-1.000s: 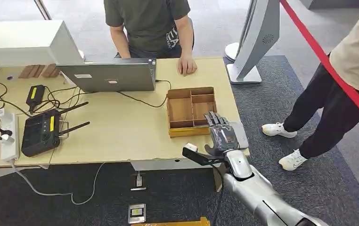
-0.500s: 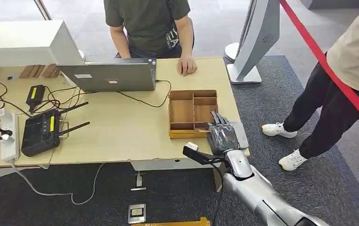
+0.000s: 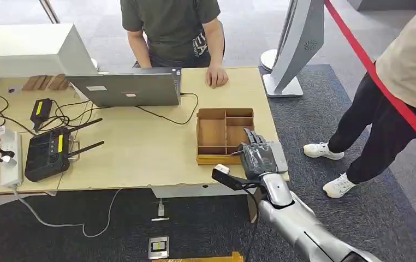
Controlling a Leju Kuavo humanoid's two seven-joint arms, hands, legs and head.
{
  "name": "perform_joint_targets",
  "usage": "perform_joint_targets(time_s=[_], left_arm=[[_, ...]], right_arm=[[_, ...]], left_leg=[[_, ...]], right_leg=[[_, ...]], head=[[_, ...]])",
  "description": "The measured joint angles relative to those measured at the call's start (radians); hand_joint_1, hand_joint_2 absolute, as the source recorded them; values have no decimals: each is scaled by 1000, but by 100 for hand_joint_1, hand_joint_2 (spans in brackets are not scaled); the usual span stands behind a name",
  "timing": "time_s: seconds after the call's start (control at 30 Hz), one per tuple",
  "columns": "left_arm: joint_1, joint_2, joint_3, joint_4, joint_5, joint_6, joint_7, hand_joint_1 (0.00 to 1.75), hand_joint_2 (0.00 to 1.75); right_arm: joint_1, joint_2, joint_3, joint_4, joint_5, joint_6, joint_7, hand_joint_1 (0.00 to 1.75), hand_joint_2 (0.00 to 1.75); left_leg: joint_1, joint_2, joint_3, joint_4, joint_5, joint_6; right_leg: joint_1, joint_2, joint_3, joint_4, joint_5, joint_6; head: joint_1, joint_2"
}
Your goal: Pass the card to the sensor for recognition and then transmit it.
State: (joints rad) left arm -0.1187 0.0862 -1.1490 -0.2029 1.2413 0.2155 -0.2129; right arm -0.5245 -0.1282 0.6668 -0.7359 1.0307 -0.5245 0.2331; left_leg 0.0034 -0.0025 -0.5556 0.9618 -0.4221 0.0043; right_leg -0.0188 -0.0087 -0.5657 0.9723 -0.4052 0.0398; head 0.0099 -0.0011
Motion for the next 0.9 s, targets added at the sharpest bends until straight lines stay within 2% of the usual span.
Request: perform_joint_targets(time_s=[0.57, 0.9], left_arm=[[0, 0, 0, 0, 3, 0, 3, 0, 0], [0, 0, 0, 0, -11, -8, 2, 0, 0]], right_arm=[[-2, 8, 2, -3, -13, -22, -31, 175, 175], [-37, -10, -2, -110, 60, 15, 16, 175, 175]], left_leg=[[0, 0, 0, 0, 0, 0], [0, 0, 0, 0, 0, 0]], right_leg=[[0, 0, 0, 0, 0, 0], [0, 0, 0, 0, 0, 0]], head=[[0, 0], [0, 0]])
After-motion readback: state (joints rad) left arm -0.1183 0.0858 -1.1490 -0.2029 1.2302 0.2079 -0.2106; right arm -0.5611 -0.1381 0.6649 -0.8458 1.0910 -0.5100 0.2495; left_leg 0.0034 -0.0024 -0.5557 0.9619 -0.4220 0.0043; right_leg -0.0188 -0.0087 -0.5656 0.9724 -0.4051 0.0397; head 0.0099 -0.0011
